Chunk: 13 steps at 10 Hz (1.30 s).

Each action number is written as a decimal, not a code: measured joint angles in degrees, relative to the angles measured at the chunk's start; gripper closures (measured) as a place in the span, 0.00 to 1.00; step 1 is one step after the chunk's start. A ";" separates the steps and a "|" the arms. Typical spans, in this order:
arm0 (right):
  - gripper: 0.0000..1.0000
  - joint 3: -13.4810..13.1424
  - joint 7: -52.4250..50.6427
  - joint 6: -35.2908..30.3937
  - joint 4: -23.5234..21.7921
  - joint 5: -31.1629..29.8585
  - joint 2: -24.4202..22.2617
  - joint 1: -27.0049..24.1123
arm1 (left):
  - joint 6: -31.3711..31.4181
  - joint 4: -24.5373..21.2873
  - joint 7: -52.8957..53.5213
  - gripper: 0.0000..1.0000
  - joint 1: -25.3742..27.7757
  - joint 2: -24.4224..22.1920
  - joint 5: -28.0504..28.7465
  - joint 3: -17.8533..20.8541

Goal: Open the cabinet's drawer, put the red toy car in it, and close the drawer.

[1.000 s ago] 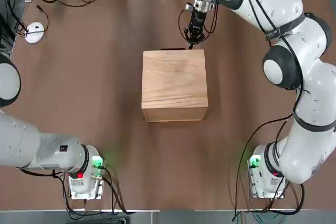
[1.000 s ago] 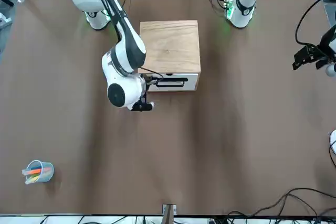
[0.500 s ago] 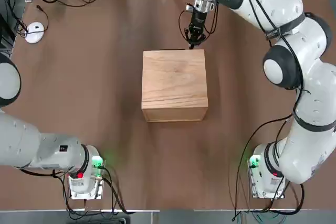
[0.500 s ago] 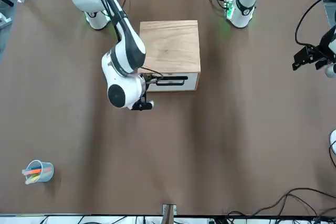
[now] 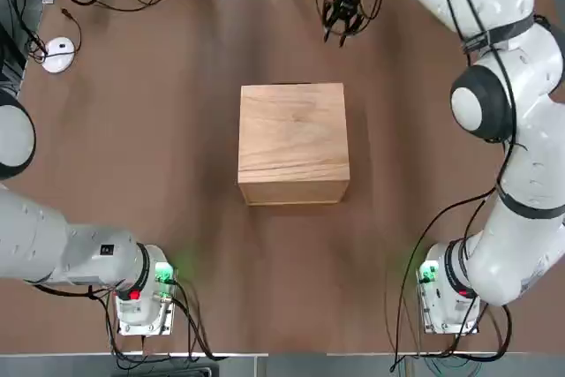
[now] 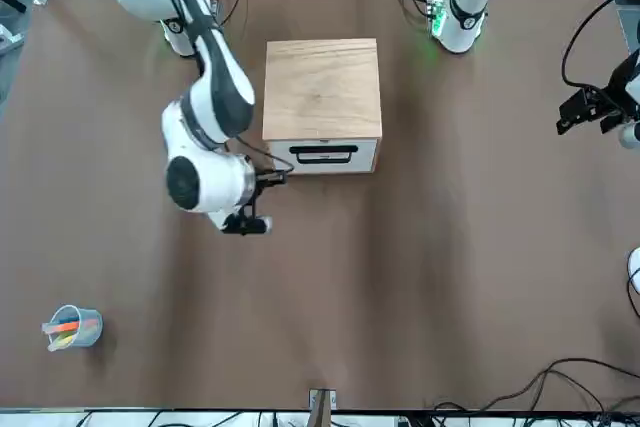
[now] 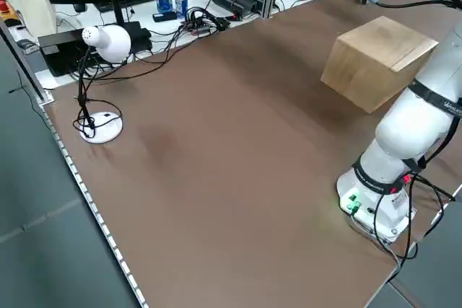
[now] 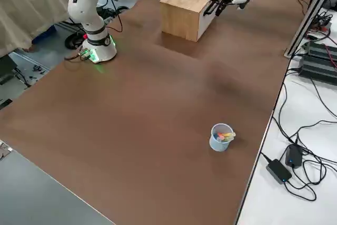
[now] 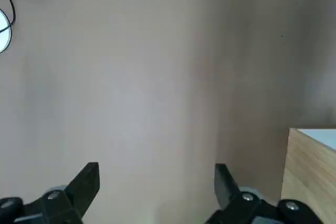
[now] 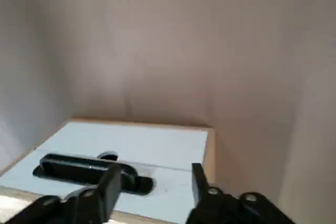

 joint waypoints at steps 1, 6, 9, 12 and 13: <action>0.16 -0.09 -0.05 0.00 1.06 -3.16 -0.29 -2.18 | 0.05 0.01 0.00 0.03 -0.01 0.03 0.00 -0.02; 0.00 -0.58 -6.80 -0.18 4.97 -12.35 -1.38 -15.22 | 0.16 0.05 0.02 0.03 -0.22 0.39 0.00 -0.17; 0.00 -1.20 -8.51 -0.27 5.28 -16.79 -4.82 -19.64 | 0.17 0.11 0.04 0.03 -0.35 0.44 0.00 -0.20; 0.00 -1.42 -11.78 -4.24 5.54 -16.91 -10.01 -25.80 | 0.17 0.26 0.04 0.03 -0.44 0.50 0.00 -0.19; 0.00 -1.42 -12.45 -6.07 5.58 -16.91 -11.88 -27.28 | 0.17 0.30 0.04 0.03 -0.47 0.51 0.00 -0.19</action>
